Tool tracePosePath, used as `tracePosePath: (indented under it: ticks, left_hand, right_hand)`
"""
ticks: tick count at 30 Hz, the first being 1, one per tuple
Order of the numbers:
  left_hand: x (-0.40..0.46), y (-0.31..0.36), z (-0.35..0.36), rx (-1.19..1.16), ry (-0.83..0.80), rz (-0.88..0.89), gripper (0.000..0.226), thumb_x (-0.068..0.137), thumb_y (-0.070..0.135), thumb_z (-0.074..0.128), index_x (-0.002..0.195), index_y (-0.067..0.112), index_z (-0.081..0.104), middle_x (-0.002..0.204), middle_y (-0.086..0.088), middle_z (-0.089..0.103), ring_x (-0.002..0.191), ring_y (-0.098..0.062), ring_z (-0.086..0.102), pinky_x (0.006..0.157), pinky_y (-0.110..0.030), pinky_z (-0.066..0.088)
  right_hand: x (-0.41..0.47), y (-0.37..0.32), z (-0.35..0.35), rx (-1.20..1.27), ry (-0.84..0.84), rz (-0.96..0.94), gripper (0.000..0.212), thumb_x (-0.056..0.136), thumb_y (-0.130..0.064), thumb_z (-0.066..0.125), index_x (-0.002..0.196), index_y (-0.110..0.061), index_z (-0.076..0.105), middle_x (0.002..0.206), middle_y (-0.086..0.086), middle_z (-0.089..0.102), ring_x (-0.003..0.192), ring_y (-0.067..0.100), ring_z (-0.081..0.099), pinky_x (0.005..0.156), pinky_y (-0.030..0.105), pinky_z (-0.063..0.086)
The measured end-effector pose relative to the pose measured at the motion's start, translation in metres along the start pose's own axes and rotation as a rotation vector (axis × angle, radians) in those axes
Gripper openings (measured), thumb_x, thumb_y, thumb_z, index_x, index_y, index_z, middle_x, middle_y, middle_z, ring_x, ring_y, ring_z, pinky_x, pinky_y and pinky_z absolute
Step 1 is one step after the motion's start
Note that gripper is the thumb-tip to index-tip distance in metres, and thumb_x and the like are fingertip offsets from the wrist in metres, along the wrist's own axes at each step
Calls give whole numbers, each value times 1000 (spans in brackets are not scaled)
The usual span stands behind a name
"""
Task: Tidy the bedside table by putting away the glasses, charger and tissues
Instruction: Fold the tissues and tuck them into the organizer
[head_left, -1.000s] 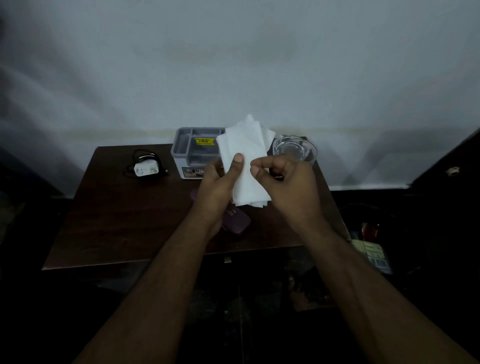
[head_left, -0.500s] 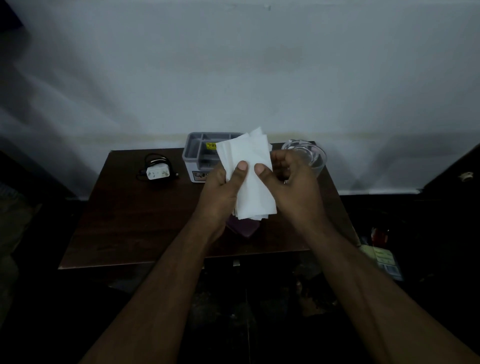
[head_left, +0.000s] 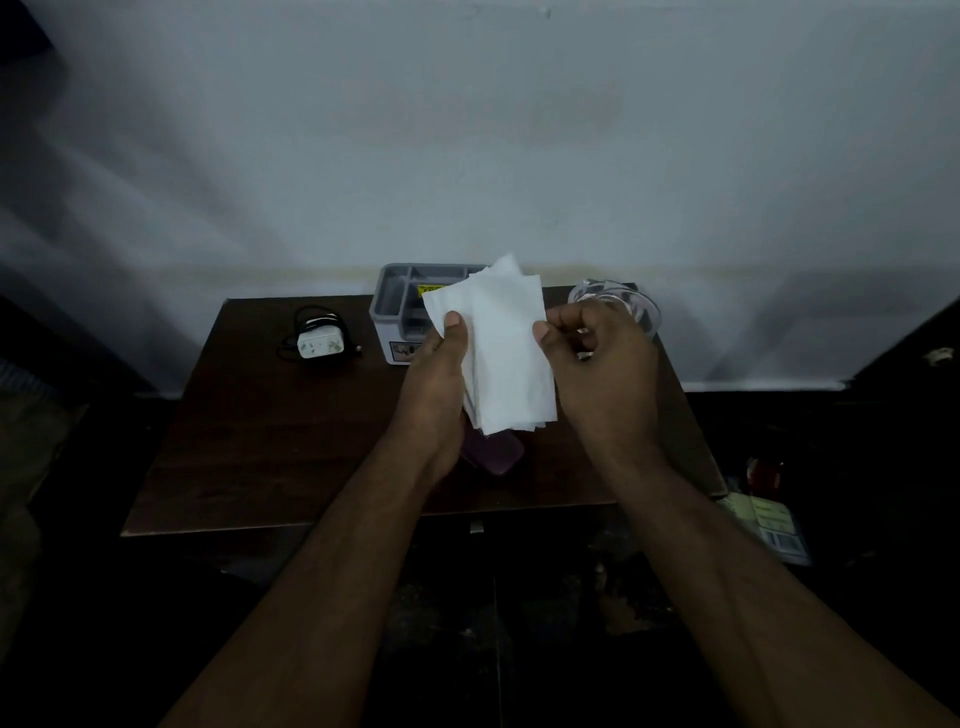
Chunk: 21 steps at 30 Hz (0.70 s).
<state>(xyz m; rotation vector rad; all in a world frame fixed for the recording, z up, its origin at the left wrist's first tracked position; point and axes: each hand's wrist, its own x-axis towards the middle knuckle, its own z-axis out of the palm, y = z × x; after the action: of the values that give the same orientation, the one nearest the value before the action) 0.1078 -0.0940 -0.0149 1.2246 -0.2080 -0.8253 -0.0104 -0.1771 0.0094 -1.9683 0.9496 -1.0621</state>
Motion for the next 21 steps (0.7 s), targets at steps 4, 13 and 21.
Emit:
tracePosePath:
  ticks: [4, 13, 21]
  left_hand:
    - [2, -4, -2, 1, 36, 1, 27, 105, 43, 48, 107, 27, 69, 93, 10, 81, 83, -9, 78, 61, -24, 60]
    - [-6, 7, 9, 4, 7, -84, 37, 109, 12, 37, 135, -7, 55, 102, -20, 69, 104, -30, 66, 95, -34, 57]
    - [-13, 8, 5, -173, -145, -114, 38, 108, 41, 39, 113, 15, 67, 99, -4, 81, 88, -20, 78, 77, -39, 65]
  right_hand:
    - [-1, -8, -2, 103, 47, -39, 3, 95, -20, 69, 97, -19, 69, 89, -17, 66, 83, -17, 61, 69, 1, 43]
    - [-9, -12, 3, 278, -350, -8, 10, 99, -24, 61, 105, -17, 58, 89, 9, 75, 88, 32, 70, 78, 54, 56]
    - [3, 3, 8, -66, -165, -57, 14, 98, -24, 64, 107, -14, 63, 91, -9, 64, 79, 1, 59, 68, 18, 47]
